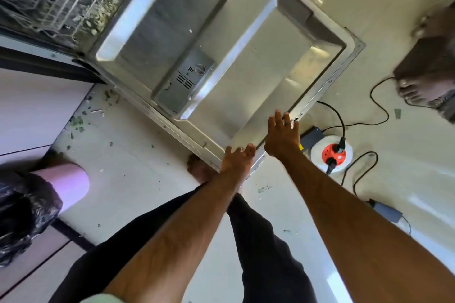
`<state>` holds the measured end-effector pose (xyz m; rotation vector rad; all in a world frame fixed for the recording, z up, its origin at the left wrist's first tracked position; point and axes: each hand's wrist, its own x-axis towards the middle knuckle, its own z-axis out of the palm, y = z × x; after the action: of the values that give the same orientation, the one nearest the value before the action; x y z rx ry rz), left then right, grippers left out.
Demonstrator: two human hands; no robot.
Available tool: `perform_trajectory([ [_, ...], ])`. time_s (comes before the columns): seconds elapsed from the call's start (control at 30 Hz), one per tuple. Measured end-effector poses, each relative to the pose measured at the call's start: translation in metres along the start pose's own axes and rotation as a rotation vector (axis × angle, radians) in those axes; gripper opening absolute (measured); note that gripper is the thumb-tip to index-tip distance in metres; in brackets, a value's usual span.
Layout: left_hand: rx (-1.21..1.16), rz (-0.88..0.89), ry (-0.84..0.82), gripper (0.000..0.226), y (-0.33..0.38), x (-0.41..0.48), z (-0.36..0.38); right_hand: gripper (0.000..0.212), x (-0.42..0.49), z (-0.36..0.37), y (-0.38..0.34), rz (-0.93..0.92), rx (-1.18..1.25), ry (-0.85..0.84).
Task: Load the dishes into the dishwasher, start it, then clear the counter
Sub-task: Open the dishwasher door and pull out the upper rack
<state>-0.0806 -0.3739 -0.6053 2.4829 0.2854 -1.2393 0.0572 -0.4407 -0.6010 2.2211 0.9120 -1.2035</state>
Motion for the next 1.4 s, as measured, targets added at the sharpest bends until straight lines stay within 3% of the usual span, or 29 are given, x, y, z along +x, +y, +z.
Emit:
perform_trajectory([
  [0.23, 0.079, 0.059, 0.021, 0.064, -0.010, 0.006, 0.009, 0.079, 0.007, 0.005, -0.015, 0.055, -0.033, -0.007],
  [0.33, 0.080, 0.054, 0.030, 0.061, -0.017, -0.007, -0.004, 0.083, -0.001, -0.003, -0.012, 0.061, 0.081, 0.005],
  [0.43, 0.067, 0.002, 0.096, 0.061, -0.028, -0.030, -0.035, 0.073, -0.022, -0.022, -0.019, 0.026, 0.150, 0.089],
  [0.63, 0.067, -0.120, 0.236, 0.050, -0.070, -0.109, -0.143, 0.055, -0.094, -0.124, -0.071, -0.125, 0.273, 0.206],
  [0.87, 0.087, -0.368, 0.580, 0.052, -0.155, -0.203, -0.284, 0.062, -0.160, -0.313, -0.145, -0.392, 0.343, 0.449],
  [0.93, 0.073, -0.426, 0.684, 0.066, -0.178, -0.222, -0.312, 0.069, -0.167, -0.363, -0.164, -0.466, 0.313, 0.557],
  [1.1, 0.078, -0.583, 0.847, 0.127, -0.237, -0.248, -0.361, 0.087, -0.164, -0.452, -0.201, -0.665, 0.113, 0.904],
  [1.17, 0.085, -0.637, 0.891, 0.139, -0.262, -0.247, -0.374, 0.094, -0.150, -0.475, -0.210, -0.698, 0.021, 0.980],
  [1.3, -0.014, -0.692, 0.776, 0.129, -0.297, -0.244, -0.386, 0.112, -0.118, -0.509, -0.221, -0.619, -0.102, 0.854],
  [1.4, -0.089, -0.692, 0.666, 0.115, -0.308, -0.241, -0.386, 0.106, -0.102, -0.521, -0.225, -0.548, -0.240, 0.726],
])
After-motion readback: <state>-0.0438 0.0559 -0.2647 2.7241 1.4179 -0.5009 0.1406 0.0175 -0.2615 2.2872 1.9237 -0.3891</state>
